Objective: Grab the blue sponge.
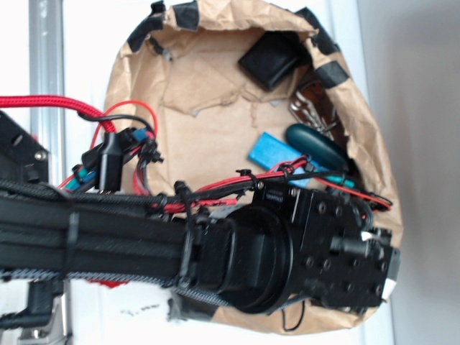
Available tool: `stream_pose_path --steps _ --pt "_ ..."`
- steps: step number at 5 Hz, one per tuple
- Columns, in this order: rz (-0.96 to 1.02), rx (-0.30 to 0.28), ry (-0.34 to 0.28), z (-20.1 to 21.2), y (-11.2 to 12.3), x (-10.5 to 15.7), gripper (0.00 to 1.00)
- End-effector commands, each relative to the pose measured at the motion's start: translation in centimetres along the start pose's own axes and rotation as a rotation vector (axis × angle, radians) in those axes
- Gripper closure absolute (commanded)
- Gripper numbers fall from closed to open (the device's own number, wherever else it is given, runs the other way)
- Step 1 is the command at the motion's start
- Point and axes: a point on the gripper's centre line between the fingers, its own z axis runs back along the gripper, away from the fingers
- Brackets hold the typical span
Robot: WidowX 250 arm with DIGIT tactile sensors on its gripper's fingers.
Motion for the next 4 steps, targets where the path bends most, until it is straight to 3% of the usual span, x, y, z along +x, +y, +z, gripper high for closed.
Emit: stream_pose_path --steps 1,2,3,4 --pt "0.390 0.079 -0.195 9.4 0.9 -5.3 1.00" --pt "0.639 0.044 -0.112 14.1 0.9 -6.9 1.00" --pt "0.768 0.022 -0.077 16.2 0.8 -7.7 1.00" --pt "0.772 0.040 -0.073 16.1 0.9 -7.6 1.00"
